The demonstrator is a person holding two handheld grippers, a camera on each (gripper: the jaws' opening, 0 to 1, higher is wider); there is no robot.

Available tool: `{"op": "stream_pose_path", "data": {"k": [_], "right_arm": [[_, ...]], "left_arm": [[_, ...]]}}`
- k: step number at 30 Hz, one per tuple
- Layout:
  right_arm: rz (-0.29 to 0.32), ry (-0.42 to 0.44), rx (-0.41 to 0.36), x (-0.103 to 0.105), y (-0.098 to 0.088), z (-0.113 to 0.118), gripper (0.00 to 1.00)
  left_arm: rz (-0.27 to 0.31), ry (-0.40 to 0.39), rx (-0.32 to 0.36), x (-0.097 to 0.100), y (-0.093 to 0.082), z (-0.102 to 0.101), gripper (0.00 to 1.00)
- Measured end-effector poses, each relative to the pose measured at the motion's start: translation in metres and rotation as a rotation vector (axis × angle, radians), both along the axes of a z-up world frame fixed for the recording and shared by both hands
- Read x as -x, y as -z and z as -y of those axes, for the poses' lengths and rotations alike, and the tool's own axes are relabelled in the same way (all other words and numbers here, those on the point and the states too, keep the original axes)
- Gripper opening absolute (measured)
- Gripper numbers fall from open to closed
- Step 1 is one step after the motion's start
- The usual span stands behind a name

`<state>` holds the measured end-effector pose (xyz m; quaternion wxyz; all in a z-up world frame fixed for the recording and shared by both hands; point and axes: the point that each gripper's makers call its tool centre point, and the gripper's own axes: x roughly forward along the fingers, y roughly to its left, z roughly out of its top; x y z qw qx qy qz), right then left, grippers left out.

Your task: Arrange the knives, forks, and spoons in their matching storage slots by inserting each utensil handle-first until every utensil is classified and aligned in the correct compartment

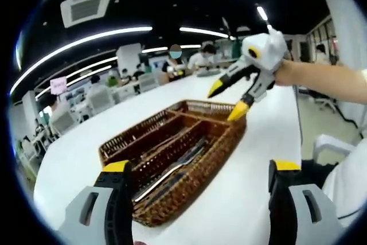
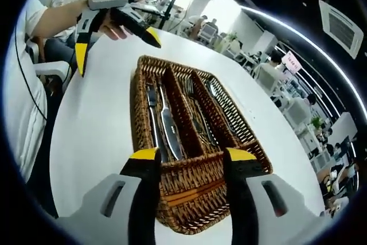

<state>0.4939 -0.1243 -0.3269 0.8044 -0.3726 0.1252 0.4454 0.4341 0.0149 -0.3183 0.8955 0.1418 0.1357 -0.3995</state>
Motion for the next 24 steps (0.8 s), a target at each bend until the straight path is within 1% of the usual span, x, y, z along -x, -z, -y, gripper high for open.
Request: {"op": "stream_pose_path", "data": {"k": [3,5,9,12,16,17,20,22,24], "right_arm": [[0.003,0.001,-0.019,0.001,-0.001,0.000,0.46],[0.006,0.002,-0.046,0.001,-0.004,-0.001,0.48],[0.015,0.008,-0.065,0.001,-0.008,-0.001,0.49],[0.028,0.001,-0.105,0.003,-0.015,-0.005,0.50],[0.031,0.007,-0.119,0.005,-0.017,-0.008,0.53],[0.030,0.003,-0.132,0.006,-0.018,-0.010,0.54],[0.032,0.010,-0.140,0.006,-0.020,-0.009,0.52],[0.029,0.020,-0.158,0.006,-0.024,-0.009,0.53],[0.041,0.021,-0.169,0.009,-0.028,-0.009,0.54]], "left_arm": [[0.004,0.004,-0.003,0.000,0.000,0.001,0.99],[0.005,0.004,-0.007,0.001,0.001,0.001,0.99],[0.020,0.000,-0.003,0.000,-0.002,0.000,0.99],[0.032,0.001,-0.018,0.000,-0.002,0.001,0.99],[0.037,-0.004,0.000,0.000,-0.005,0.001,0.99],[0.039,-0.003,0.000,0.000,-0.006,0.002,0.99],[0.044,-0.004,-0.002,0.000,-0.006,0.001,0.99],[0.044,-0.006,0.000,0.001,-0.005,0.001,0.99],[0.049,-0.009,0.010,0.001,-0.007,0.000,0.99]]}}
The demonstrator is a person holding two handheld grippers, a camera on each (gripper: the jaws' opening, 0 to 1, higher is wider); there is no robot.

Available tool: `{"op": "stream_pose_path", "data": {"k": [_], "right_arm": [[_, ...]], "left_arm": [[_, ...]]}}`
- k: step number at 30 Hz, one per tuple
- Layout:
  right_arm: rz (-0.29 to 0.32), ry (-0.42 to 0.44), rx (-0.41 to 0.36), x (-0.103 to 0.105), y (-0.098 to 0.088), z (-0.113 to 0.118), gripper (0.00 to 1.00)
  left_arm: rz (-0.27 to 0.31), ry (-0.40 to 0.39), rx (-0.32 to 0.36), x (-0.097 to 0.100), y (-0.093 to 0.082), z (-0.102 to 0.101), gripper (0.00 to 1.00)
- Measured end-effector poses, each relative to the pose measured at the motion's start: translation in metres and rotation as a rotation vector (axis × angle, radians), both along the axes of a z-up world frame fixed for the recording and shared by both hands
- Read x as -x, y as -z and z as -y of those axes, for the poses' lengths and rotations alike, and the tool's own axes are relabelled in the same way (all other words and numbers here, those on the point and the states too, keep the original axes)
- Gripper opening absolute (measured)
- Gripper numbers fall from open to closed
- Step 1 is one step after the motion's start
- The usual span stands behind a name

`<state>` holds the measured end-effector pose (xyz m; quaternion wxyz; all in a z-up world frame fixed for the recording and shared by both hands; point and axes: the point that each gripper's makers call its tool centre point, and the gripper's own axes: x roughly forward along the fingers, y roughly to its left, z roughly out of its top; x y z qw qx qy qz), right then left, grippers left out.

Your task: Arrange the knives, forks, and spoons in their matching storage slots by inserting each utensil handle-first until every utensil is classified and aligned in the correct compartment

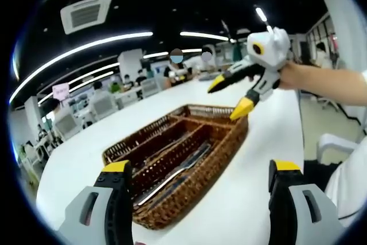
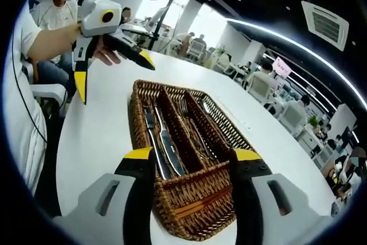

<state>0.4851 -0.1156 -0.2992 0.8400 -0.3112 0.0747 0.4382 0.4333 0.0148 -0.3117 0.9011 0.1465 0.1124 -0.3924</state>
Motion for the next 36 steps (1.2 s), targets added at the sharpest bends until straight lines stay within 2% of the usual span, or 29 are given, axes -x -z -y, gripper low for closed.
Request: {"op": "stream_pose_path", "data": {"k": [12,16,19,22,24,31,32,36], "right_arm": [[0.002,0.013,-0.095,0.004,-0.012,-0.007,0.59],[0.011,0.011,-0.159,0.006,-0.021,-0.011,0.62],[0.015,0.015,-0.165,0.005,-0.022,-0.012,0.61],[-0.004,0.033,-0.192,0.004,-0.023,-0.011,0.63],[0.003,0.033,-0.209,0.004,-0.025,-0.012,0.65],[-0.012,0.054,-0.264,0.001,-0.026,-0.010,0.67],[-0.018,0.055,-0.297,0.002,-0.028,-0.011,0.67],[-0.021,0.072,-0.321,0.000,-0.029,-0.010,0.73]], "left_arm": [[0.035,-0.007,0.017,0.002,-0.009,-0.003,1.00],[0.039,-0.016,0.057,0.002,-0.013,-0.005,1.00],[0.044,-0.024,0.053,0.002,-0.013,-0.005,1.00],[0.055,-0.020,0.085,0.003,-0.018,-0.003,1.00],[0.081,-0.032,0.091,0.002,-0.022,-0.005,1.00],[0.092,-0.052,0.089,0.000,-0.021,-0.007,1.00],[0.092,-0.056,0.100,0.000,-0.022,-0.008,1.00],[0.088,-0.066,0.105,-0.001,-0.021,-0.009,1.00]]}}
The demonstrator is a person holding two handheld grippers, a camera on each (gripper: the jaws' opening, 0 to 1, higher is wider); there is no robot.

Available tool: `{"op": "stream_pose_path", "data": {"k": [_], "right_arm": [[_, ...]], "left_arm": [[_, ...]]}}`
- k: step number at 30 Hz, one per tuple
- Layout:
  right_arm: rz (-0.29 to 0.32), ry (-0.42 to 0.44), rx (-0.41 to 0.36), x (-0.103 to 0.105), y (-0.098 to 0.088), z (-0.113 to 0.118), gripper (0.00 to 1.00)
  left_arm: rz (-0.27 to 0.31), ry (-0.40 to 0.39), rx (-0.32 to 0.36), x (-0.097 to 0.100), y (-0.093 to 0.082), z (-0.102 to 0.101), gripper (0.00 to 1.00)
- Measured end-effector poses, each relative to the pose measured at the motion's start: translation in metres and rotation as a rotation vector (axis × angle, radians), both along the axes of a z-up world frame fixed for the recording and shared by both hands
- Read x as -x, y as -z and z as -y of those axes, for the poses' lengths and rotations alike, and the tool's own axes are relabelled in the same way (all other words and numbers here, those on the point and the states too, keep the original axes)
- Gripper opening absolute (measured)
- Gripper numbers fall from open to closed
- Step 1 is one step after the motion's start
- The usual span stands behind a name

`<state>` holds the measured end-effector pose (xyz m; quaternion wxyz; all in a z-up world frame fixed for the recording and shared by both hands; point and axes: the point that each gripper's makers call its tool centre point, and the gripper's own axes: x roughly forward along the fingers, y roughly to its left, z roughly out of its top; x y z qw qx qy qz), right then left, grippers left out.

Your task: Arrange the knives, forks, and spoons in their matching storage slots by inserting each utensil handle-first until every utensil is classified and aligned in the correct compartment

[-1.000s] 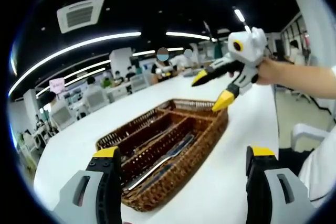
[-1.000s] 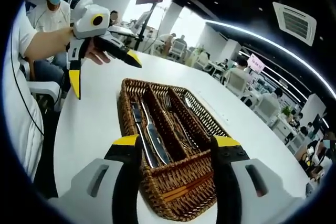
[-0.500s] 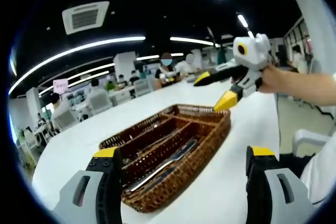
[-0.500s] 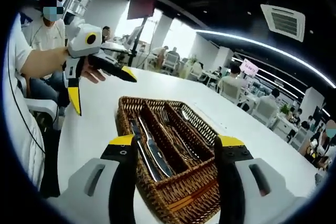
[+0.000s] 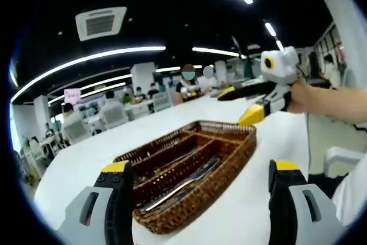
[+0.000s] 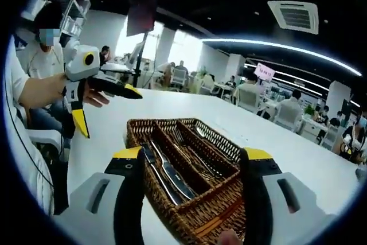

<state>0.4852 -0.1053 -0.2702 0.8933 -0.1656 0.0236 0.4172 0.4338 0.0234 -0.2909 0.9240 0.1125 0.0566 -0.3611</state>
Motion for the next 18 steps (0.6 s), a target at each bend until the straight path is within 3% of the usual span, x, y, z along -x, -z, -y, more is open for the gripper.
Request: {"op": "stream_pose_path", "data": {"k": [5,13,18], "right_arm": [[-0.044,0.010,-0.046,0.003,0.002,-0.004,0.79],[-0.078,0.052,-0.044,0.005,0.007,-0.007,0.89],[-0.096,0.074,-0.061,0.008,0.008,-0.010,0.94]], "left_arm": [[0.000,0.000,0.003,0.003,0.002,0.002,1.00],[-0.018,-0.014,0.010,0.004,0.004,0.003,1.00],[-0.064,-0.042,0.024,0.005,0.006,-0.001,1.00]]}}
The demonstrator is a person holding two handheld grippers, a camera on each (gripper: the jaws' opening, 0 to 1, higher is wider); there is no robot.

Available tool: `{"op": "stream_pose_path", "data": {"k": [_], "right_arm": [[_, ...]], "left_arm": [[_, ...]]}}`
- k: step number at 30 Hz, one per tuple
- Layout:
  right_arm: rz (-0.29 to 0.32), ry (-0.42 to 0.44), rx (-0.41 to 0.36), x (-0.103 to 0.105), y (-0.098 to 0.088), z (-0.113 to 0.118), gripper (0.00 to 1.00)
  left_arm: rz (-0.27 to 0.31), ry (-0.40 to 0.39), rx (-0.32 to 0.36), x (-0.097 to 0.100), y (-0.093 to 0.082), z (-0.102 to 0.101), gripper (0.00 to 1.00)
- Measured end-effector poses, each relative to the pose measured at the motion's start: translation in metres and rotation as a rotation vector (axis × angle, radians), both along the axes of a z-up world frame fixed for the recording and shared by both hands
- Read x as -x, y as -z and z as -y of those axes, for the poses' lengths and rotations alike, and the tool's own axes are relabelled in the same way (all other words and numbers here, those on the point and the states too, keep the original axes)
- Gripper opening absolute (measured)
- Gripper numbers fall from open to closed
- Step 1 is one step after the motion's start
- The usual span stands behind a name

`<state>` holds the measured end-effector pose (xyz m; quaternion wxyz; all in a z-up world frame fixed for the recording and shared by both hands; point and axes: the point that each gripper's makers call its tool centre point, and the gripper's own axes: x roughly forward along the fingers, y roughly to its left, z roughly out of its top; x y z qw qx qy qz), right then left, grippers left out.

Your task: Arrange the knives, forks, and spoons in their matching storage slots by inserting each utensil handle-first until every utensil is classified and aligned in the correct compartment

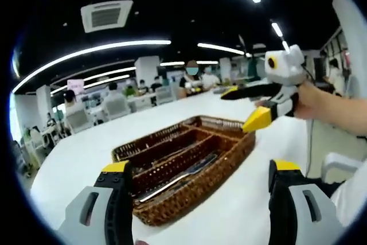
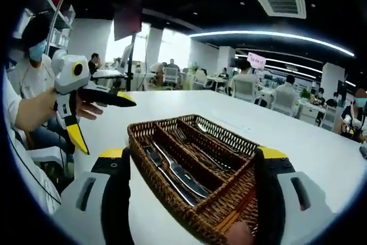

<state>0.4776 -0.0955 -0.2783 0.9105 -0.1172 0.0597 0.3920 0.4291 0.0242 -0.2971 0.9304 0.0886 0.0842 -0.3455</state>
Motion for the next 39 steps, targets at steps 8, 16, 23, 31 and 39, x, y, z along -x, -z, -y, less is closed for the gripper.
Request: {"op": "stream_pose_path", "data": {"k": [8,16,23,31,39], "right_arm": [[-0.012,0.020,-0.030,0.008,-0.002,-0.007,0.98],[-0.045,0.043,-0.041,0.011,0.005,-0.008,1.00],[-0.071,0.100,-0.053,0.012,0.010,-0.004,1.00],[-0.081,0.154,-0.059,0.012,0.013,0.004,1.00],[-0.093,0.197,-0.072,0.014,0.019,0.011,1.00]], "left_arm": [[-0.037,-0.034,0.033,0.003,0.002,-0.003,1.00],[-0.032,-0.057,0.042,0.007,0.000,-0.005,0.99],[-0.043,-0.078,0.053,0.008,0.005,-0.008,0.99],[-0.044,-0.095,0.067,0.006,0.003,-0.010,0.99],[-0.055,-0.117,0.081,0.004,0.006,-0.013,0.99]]}}
